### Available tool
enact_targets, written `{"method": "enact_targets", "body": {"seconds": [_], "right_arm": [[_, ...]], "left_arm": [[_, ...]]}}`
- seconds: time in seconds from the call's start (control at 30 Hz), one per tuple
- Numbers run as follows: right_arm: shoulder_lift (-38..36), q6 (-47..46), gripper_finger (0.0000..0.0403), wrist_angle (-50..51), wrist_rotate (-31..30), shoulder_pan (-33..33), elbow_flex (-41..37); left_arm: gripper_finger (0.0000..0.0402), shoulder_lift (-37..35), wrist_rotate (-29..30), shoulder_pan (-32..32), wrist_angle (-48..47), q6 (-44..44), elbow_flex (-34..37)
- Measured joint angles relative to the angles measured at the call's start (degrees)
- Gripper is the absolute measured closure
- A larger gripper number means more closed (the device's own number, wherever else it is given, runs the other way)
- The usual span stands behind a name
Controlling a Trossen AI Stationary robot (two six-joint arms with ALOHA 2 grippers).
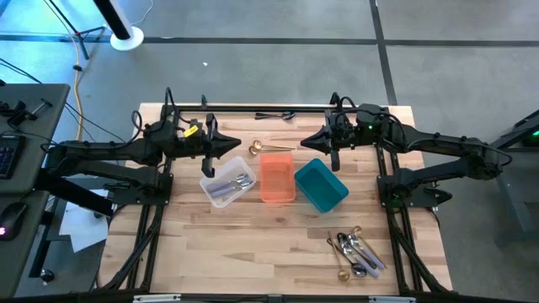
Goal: Sort silverware by color (type)
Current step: Put the purple spoon into the white bin
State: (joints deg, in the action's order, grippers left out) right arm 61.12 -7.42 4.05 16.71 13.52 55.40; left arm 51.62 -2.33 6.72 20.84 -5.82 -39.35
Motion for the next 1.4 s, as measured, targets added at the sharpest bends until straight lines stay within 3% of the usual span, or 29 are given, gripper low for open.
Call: {"method": "enact_targets", "body": {"seconds": [0.67,0.8,1.1,1.2,1.4], "right_arm": [[0.00,-10.56,0.0397,-2.21,-0.02,0.00,0.00],[0.00,-10.43,0.0358,-2.16,-0.91,-0.07,0.00],[0.00,-5.33,0.0207,-0.49,-3.22,-0.54,0.00],[0.00,-6.72,0.0184,-0.41,-2.79,-0.54,0.00],[-0.02,-13.10,0.0179,5.27,2.07,-3.58,1.56]], "left_arm": [[0.0401,-0.02,0.02,0.00,0.00,-0.02,0.00],[0.0401,-0.02,0.02,0.00,0.00,-0.02,0.00],[0.0401,-0.02,0.02,0.00,0.02,-0.03,0.00],[0.0401,-0.02,0.02,-0.02,0.02,-0.62,0.00],[0.0401,-0.02,0.36,-0.02,0.00,-0.98,0.00]]}}
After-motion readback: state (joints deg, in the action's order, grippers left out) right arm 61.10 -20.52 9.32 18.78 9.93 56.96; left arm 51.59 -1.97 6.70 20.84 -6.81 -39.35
